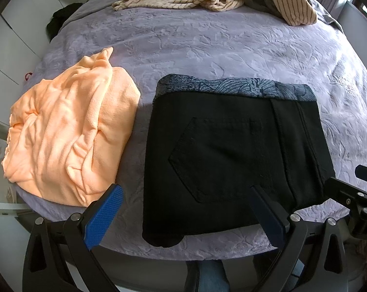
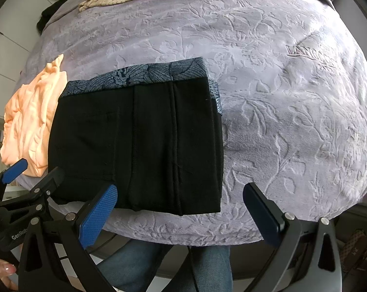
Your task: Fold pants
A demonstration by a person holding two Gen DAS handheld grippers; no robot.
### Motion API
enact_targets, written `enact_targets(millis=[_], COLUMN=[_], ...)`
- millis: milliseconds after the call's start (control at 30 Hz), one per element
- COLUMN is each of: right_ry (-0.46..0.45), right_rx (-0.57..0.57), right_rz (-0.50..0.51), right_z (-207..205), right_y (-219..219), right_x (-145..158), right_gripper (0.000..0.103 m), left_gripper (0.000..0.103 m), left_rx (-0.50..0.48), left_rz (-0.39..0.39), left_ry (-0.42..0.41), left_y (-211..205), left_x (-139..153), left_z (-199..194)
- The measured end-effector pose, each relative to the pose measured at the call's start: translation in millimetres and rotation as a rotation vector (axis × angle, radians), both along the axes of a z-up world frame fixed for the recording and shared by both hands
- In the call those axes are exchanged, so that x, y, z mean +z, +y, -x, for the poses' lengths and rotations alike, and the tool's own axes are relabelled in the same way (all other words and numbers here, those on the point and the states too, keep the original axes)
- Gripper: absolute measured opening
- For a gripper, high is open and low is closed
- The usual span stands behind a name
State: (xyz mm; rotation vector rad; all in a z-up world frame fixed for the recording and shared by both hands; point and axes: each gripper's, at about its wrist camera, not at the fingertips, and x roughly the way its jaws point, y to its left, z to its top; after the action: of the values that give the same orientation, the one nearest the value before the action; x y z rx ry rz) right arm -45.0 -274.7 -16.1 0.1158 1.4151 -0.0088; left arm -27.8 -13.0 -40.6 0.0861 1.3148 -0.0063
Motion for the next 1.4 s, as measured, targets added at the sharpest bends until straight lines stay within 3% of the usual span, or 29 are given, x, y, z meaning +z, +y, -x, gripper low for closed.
enact_targets(millis=[600, 1400], right_ry=[-0.027, -0.029], right_rx=[0.037, 0.052], right_rz=[0.090, 0.107], right_z=[-0.2, -0.6], right_y=[3.3, 6.3], right_x=[4.0, 3.5], right_gripper=[0.103, 0.103], left_gripper=[0.103, 0.103], left_rx=[-0.006, -0.024], left_rz=[-0.001, 0.001], left_ry=[0.012, 0.011], left_y=[-2.1, -4.9], left_x=[-1.0, 0.1], left_z=[0.7, 1.2])
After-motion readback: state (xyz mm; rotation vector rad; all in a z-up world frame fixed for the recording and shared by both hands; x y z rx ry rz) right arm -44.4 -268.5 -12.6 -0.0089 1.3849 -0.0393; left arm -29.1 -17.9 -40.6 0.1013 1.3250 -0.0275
